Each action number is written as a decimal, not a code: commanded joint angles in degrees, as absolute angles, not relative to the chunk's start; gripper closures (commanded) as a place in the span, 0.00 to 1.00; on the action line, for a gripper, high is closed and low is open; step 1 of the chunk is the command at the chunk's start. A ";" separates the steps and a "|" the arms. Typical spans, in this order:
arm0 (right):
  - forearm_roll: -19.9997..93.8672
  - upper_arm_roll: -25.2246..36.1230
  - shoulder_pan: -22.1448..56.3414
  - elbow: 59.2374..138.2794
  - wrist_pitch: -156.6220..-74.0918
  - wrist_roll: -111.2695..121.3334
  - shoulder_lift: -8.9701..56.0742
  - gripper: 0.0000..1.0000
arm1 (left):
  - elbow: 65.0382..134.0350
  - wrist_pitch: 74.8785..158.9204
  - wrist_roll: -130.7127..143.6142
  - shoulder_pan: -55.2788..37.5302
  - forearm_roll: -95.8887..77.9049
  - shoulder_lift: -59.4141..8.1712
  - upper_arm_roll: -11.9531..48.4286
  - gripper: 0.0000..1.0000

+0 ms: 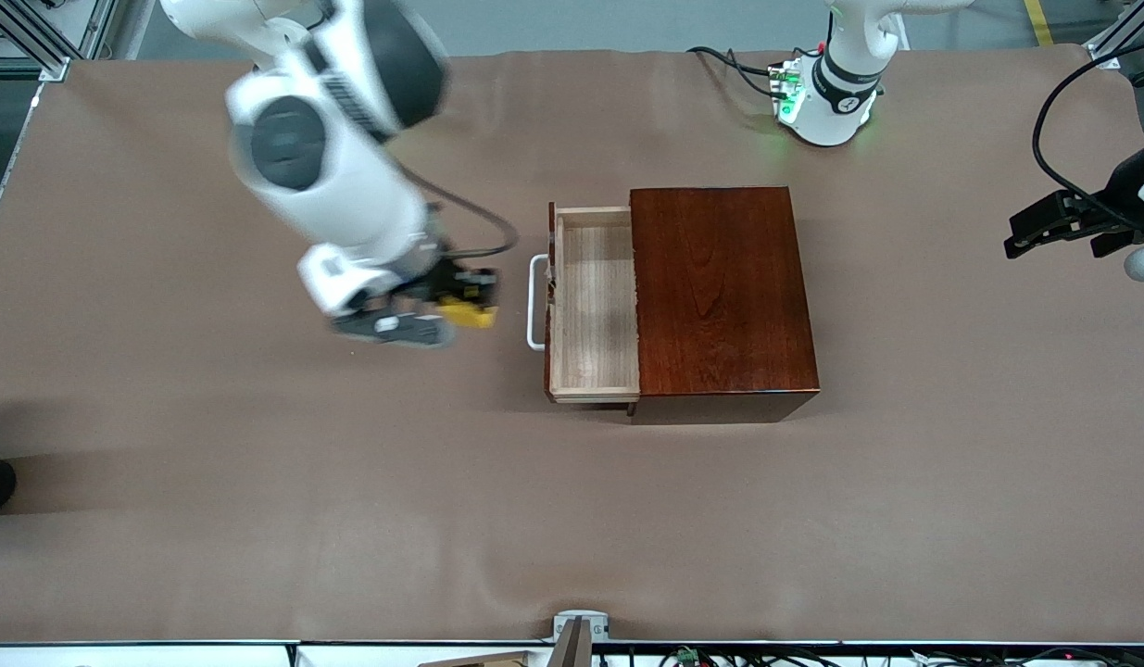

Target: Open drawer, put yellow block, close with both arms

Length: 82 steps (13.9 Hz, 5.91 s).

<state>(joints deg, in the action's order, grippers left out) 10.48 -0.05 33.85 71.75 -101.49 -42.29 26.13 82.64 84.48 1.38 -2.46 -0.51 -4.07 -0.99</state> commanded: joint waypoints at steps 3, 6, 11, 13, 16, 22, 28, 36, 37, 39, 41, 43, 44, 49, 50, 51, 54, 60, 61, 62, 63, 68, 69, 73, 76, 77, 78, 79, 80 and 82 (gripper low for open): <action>13.10 0.97 38.13 68.82 -108.71 -45.97 34.35 1.00 | 82.53 84.73 0.09 -2.72 0.09 -3.52 -0.97 0.00; 13.18 0.97 38.93 69.26 -112.31 -46.32 36.73 1.00 | 82.53 84.64 0.17 -2.64 -0.09 -3.34 0.52 0.00; 13.18 0.97 40.86 69.52 -118.73 -46.23 41.56 1.00 | 82.53 84.73 0.18 -2.20 0.09 -3.34 0.53 0.00; 13.18 0.97 41.66 69.52 -121.36 -46.32 43.15 1.00 | 82.53 84.81 0.18 -2.11 0.18 -3.43 0.53 0.00; 13.18 0.97 42.45 69.52 -123.22 -46.49 44.56 0.55 | 82.53 84.90 0.17 -2.11 0.18 -3.52 0.53 0.00; 16.34 0.79 40.35 68.82 -116.76 -47.20 39.74 0.00 | 82.53 84.99 0.09 -2.02 0.18 -3.52 0.44 0.00; 15.91 1.40 32.02 69.60 -98.12 -41.17 27.71 0.00 | 82.53 84.99 0.09 -2.02 0.09 -3.52 0.53 0.00; 4.84 2.72 6.09 81.89 -85.25 -9.17 12.59 0.00 | 82.44 84.99 0.18 -2.37 0.00 -3.60 0.53 0.00; 3.79 2.72 3.63 84.00 -85.69 -6.88 11.00 0.00 | 82.44 84.99 0.18 -2.46 -0.26 -3.52 0.53 0.00; 1.51 2.72 0.89 86.12 -87.00 -4.41 8.97 0.00 | 82.44 84.99 0.18 -2.72 0.00 -3.52 0.61 0.00; 0.53 2.72 -0.70 86.66 -87.27 -3.17 8.09 0.00 | 82.44 84.99 0.18 -2.81 -0.35 -3.69 0.70 0.00; 0.53 2.72 -1.05 89.89 -89.72 -3.16 5.55 0.00 | 82.44 84.99 0.18 -3.25 -0.44 -3.87 0.70 0.00; 0.61 2.72 -1.05 93.39 -92.35 -3.16 3.27 0.00 | 82.44 84.99 0.18 -3.60 -0.53 -3.95 0.70 0.00; 0.61 2.73 -2.28 92.56 -91.15 0.69 2.46 0.00 | 82.44 85.08 1.32 -5.80 -0.96 -6.06 0.70 0.00; 0.62 2.72 -2.46 91.68 -90.62 0.96 2.55 0.00 | 82.44 85.17 1.67 -5.89 -1.84 -6.93 0.70 0.00; 0.62 2.72 -2.81 91.50 -90.35 0.88 2.55 0.00 | 82.44 85.17 4.11 -6.50 -3.32 -7.99 0.70 0.00; 0.70 2.72 -3.16 91.49 -90.26 0.62 2.55 0.00 | 82.44 85.43 15.08 -10.01 -4.74 -10.89 0.88 0.00; 0.79 2.64 -2.99 91.41 -90.26 0.53 2.64 0.00 | 78.85 85.52 40.30 -23.09 -5.10 -17.48 2.02 0.00; 0.88 2.64 -2.90 91.41 -90.26 0.53 2.64 0.00 | 78.14 86.21 43.56 -25.64 -5.10 -18.88 2.02 0.00; 0.88 2.64 -2.81 91.41 -90.26 0.53 2.64 0.00 | 77.70 87.96 47.42 -27.93 -5.10 -19.85 2.02 0.00; 0.97 2.64 -2.81 91.41 -90.35 0.53 2.64 0.00 | 77.61 90.59 53.12 -30.04 -5.10 -20.65 2.02 0.00; 1.14 2.64 -2.81 91.32 -90.35 0.53 2.64 0.00 | 77.43 102.28 75.11 -37.96 -5.10 -23.46 2.02 0.00; 1.14 2.64 -2.81 91.32 -90.35 0.53 2.64 0.00 | 76.74 104.48 78.02 -38.93 -5.18 -24.25 2.11 0.00; 1.14 2.64 -2.72 91.32 -90.35 0.44 2.72 0.00 | 74.27 108.62 95.84 -44.64 -5.27 -28.29 2.02 0.00; 1.14 2.64 -2.72 91.41 -90.35 0.44 2.64 0.00 | 74.27 113.89 108.41 -46.75 -5.27 -30.67 2.02 0.00; 1.14 2.64 -2.72 91.41 -90.35 0.44 2.72 0.00 | 74.27 116.08 113.68 -47.54 -5.19 -31.72 2.02 0.00; 1.14 2.64 -2.72 91.41 -90.35 0.44 2.72 0.00 | 74.18 117.84 118.52 -48.16 -5.19 -32.77 1.93 0.00; 1.14 2.64 -2.64 91.41 -90.35 0.44 2.81 0.00 | 74.18 119.25 122.48 -48.34 -5.19 -33.91 2.02 0.00; 1.14 2.55 -2.64 91.41 -90.35 0.44 2.81 0.00 | 74.01 120.40 125.91 -48.43 -5.27 -34.80 2.11 0.00; 1.14 2.55 -2.55 91.41 -90.35 0.44 2.81 0.00 | 72.52 120.76 132.86 -48.95 -5.71 -37.52 2.37 0.00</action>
